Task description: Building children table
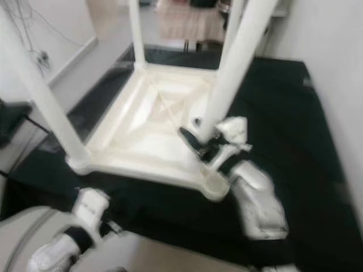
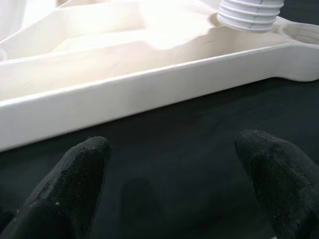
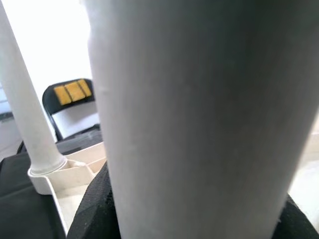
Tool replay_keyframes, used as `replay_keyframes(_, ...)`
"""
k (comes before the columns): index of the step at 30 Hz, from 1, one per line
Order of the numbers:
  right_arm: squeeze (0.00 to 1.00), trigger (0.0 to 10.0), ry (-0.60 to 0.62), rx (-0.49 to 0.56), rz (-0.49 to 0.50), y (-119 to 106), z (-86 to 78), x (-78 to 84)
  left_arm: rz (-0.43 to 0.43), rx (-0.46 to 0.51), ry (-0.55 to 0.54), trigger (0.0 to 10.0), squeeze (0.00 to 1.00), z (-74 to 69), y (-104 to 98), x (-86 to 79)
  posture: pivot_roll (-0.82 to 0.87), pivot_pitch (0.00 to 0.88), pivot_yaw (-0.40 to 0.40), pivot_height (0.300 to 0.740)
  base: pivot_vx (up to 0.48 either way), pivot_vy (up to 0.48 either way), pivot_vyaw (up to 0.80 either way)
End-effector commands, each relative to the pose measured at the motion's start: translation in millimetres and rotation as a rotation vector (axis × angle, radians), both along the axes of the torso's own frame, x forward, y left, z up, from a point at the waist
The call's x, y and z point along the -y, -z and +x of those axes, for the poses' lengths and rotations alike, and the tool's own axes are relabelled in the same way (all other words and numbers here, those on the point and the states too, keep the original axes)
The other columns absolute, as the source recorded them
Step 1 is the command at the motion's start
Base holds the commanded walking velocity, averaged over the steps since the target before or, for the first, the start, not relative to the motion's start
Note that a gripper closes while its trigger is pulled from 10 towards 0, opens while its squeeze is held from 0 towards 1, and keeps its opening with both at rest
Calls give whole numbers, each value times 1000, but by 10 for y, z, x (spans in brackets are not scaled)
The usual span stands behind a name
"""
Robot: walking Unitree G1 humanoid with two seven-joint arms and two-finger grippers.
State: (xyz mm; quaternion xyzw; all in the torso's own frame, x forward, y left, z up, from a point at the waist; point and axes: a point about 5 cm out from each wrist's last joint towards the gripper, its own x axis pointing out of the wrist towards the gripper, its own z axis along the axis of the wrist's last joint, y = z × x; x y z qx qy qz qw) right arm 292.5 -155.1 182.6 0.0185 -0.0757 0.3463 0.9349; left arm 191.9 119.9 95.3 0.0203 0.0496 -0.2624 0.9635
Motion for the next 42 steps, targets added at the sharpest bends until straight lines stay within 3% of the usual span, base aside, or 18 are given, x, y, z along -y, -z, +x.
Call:
replay_keyframes(1, 0, 10000, -12, 12, -9, -19, -29, 15, 13, -27, 25, 10000, 0, -32, 46, -1, 42, 77, -14, 740, 0, 0, 0)
replay_keyframes(7, 0, 10000, -105, 3, -39, 8, -70, -58, 40, -56, 56, 10000, 0, -73, 133, 39, 48, 71, -20, 740, 0, 0, 0)
replay_keyframes(13, 0, 10000, -102, -10, -46, 16, -51, -16, 47, -51, 48, 10000, 0, -62, 136, 27, 53, 70, -24, 740, 0, 0, 0)
replay_keyframes(27, 0, 10000, -163, 12, -15, -76, -108, 37, 71, -26, 58, 10000, 0, -44, 145, 29, 49, 72, -19, 740, 0, 0, -800)
replay_keyframes(35, 0, 10000, -370, 17, 15, -86, -234, -82, 105, -19, 78, 10000, 0, -76, 181, 29, 53, 76, -21, 740, 0, 0, -100)
replay_keyframes(40, 0, 10000, -390, 12, -29, -8, -170, -87, 117, -10, 81, 10000, 0, -69, 180, 30, 53, 84, -15, 740, 0, 0, 0)
replay_keyframes(42, 0, 10000, -372, 7, -60, 38, -67, -54, 115, 6, 78, 10000, 0, -44, 145, 28, 55, 86, -12, 740, 0, 0, 0)
